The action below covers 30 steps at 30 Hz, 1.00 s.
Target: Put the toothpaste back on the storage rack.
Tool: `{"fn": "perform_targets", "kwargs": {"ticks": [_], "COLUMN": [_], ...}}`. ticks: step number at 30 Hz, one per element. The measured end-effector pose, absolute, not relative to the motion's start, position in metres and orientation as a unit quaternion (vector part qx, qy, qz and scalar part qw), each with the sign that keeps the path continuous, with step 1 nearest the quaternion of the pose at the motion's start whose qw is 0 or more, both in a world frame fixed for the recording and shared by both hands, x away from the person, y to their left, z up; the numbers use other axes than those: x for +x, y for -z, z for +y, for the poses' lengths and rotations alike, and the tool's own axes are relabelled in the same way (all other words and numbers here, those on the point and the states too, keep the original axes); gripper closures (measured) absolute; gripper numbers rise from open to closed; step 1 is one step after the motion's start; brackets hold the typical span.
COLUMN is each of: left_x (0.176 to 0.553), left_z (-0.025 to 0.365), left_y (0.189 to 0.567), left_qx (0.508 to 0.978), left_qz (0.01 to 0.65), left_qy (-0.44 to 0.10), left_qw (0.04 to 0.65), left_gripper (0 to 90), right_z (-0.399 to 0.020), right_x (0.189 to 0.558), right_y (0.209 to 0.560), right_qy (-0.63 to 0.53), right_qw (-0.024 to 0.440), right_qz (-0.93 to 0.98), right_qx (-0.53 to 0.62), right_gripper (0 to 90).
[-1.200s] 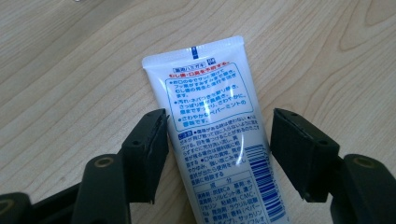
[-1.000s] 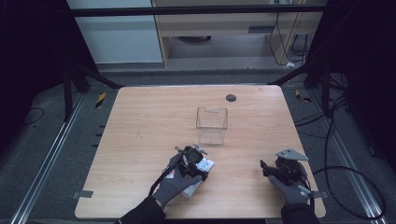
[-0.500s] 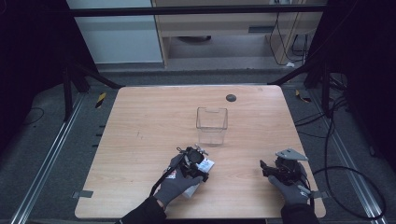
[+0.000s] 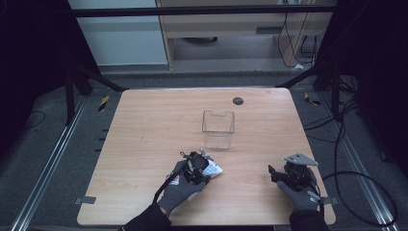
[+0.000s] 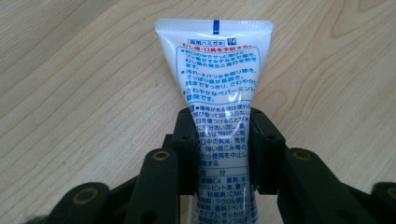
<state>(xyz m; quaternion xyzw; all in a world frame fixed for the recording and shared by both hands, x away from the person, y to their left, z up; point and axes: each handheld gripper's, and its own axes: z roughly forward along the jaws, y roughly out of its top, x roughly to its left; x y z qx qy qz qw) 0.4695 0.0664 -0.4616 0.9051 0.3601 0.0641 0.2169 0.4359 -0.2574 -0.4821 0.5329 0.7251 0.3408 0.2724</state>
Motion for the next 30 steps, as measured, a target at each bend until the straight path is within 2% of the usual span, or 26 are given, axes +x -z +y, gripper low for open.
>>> {"fn": "perform_targets", "kwargs": {"ticks": [8,19,30], "left_x": [0.467,0.459,0.470], "left_z": [0.080,0.112,0.122], "left_y": [0.449,0.392,0.369], "left_qx": [0.899,0.849,0.815], "left_qz": [0.358,0.366,0.372], "left_qy": [-0.058,-0.121,-0.171], "left_qw": [0.244,0.362,0.409], "left_gripper": [71.4,71.6,71.6], "right_z": [-0.258,-0.258,-0.257], "right_x": [0.436,0.436,0.436], "right_y": [0.482,0.483,0.484], "right_qy": [-0.340,-0.340,-0.339], "right_qw": [0.271,0.274,0.277], "right_qz": [0.725,0.724,0.725], "right_qx": [0.534,0.533,0.531], "right_gripper": [25.4,25.6,25.6]}}
